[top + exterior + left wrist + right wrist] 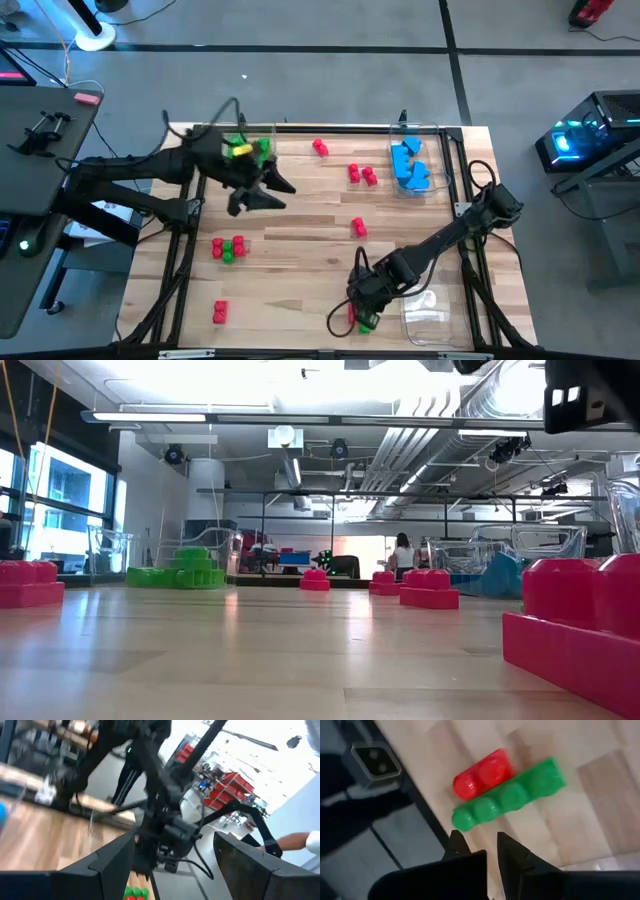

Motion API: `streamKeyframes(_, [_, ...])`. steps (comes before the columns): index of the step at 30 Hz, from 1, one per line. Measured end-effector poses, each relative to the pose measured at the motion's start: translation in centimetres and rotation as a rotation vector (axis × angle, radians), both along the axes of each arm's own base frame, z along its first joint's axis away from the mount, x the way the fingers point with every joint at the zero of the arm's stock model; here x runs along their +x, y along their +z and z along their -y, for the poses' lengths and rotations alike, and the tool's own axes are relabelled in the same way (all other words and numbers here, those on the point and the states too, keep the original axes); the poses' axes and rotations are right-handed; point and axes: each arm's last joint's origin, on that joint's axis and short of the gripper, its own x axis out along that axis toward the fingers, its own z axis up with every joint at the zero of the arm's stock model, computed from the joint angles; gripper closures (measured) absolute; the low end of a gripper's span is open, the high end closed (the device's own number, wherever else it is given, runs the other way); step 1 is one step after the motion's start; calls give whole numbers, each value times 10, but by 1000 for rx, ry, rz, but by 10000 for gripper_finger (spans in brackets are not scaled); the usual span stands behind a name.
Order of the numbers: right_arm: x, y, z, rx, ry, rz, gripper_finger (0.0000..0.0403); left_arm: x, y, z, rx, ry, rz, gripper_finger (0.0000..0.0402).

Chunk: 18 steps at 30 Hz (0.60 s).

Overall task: Sort blocks
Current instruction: Put the green game piece into the top left transparent bin

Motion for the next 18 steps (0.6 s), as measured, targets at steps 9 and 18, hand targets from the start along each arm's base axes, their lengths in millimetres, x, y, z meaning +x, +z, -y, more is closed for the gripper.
streamKeyframes(9, [15,-15,-22,12,337,230,402,-48,30,-12,125,125,179,145])
streamKeyframes(18, [13,-40,-20,-101,553,177,403,-62,28,-16,125,180,131,145])
